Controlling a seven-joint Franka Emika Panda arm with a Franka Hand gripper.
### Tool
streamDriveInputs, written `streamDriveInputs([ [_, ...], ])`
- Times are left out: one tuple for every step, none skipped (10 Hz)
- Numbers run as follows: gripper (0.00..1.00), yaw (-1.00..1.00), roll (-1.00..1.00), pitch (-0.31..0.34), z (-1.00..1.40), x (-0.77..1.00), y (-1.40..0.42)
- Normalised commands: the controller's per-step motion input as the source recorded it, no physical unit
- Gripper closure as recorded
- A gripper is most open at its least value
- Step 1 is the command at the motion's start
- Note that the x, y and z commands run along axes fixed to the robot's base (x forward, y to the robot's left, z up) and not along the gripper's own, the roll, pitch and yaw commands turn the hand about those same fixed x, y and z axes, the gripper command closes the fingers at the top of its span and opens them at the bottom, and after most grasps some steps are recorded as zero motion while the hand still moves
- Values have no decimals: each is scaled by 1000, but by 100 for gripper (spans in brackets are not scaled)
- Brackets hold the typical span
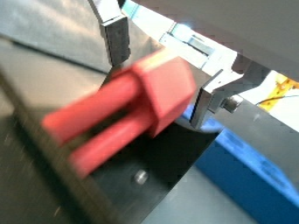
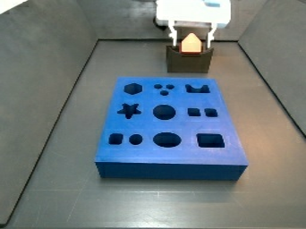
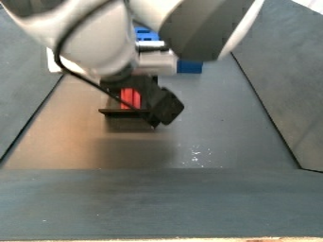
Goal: Pick up the 3 prong object. Move up. Rotate the 3 prong object. Place the 3 prong object on the fixture. Regrasp the 3 prong object. Move to above the board. Insert the 3 prong object.
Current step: Regrasp the 3 prong object.
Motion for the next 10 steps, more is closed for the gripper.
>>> streamDriveInputs([
  [0, 9, 7, 54, 1000, -30, 7],
  [0, 1, 23, 54, 1000, -39, 7],
  [0, -7, 28, 57, 987, -44, 6],
  [0, -17, 42, 62, 693, -39, 6],
  [0, -20, 49, 60, 573, -36, 6],
  [0, -29, 57, 61, 338, -35, 7],
  [0, 14, 1000, 41, 970, -119, -815],
  [0, 13, 1000, 37, 770, -104, -779],
  [0, 13, 1000, 30, 669, -106, -704],
  [0, 12, 1000, 18, 344, -109, -454],
])
